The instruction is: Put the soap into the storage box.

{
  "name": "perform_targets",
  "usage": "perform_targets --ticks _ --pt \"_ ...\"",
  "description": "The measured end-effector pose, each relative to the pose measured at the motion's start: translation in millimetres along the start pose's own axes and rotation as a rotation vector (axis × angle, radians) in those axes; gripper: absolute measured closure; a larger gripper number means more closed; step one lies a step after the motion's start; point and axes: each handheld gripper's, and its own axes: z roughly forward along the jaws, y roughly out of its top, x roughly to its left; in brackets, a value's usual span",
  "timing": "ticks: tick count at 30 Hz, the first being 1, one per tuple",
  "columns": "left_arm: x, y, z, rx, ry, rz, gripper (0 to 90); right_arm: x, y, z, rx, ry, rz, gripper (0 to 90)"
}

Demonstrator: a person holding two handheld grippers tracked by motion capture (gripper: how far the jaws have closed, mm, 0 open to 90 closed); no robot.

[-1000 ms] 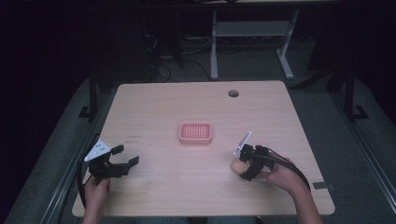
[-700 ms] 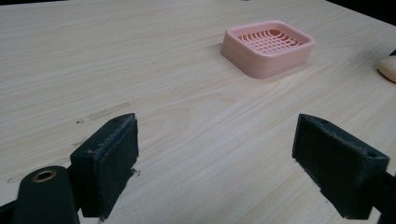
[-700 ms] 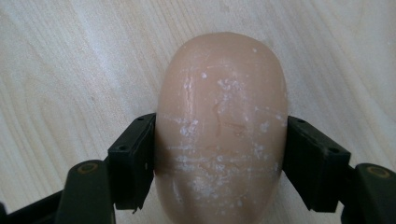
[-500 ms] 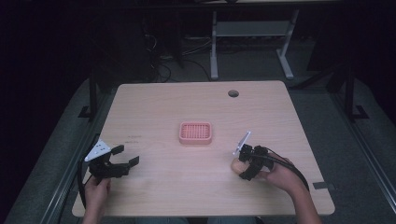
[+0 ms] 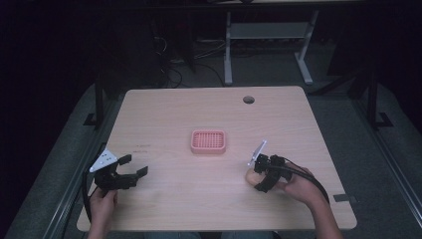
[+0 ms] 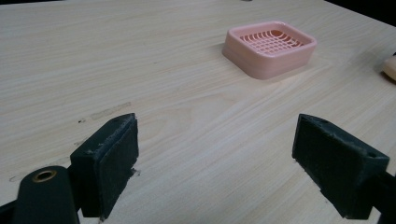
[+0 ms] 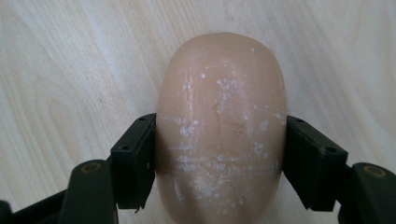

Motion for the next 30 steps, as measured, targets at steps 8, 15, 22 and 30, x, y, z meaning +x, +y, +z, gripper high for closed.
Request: perform_targets --ticks 8,15,22,30 --pt "0.3 -0.1 -0.2 -0.003 0.001 -0.003 14.3 -1.4 6.5 -6.0 -0.020 0.008 -0.016 31.9" --pt "0.2 0.0 -0.2 -0.002 -0.001 0.002 14.3 -6.4 14.6 -13.9 -0.068 0.010 -0.022 31.9" --pt "0.4 0.0 -0.1 -0.006 0.000 -0.005 14.3 -12.3 22.3 -19.0 -0.100 0.021 -0.025 31.9" --pt "0.8 0.1 0.5 -0.007 0.003 -0.007 14.3 -17.9 35.0 -19.3 -0.099 0.021 -0.046 31.9"
